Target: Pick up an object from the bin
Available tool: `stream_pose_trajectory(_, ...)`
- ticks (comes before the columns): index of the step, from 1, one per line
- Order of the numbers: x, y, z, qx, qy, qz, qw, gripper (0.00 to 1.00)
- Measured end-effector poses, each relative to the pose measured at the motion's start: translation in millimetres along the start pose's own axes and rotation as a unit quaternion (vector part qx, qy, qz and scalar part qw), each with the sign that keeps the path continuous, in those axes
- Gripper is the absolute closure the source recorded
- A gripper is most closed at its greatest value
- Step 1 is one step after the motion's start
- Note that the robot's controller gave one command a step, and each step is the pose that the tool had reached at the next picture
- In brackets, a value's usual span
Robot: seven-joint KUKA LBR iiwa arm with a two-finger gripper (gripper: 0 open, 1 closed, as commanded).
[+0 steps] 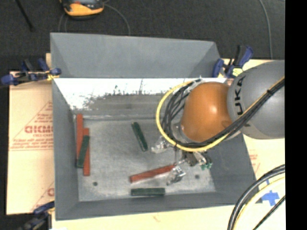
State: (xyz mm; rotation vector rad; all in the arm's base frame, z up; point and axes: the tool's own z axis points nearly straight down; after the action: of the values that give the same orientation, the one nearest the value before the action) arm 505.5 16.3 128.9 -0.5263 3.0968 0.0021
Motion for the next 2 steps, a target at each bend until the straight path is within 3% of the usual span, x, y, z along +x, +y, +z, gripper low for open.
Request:
stream_pose_trajectory(1, -4.8, 5, -1, 0.001, -0.0019, 0.025, 0.9997, 0.0)
stream_pose_trajectory(2, -16.8, 23, 47, 0.002, -0.0099, 0.013, 0.9999, 0.0)
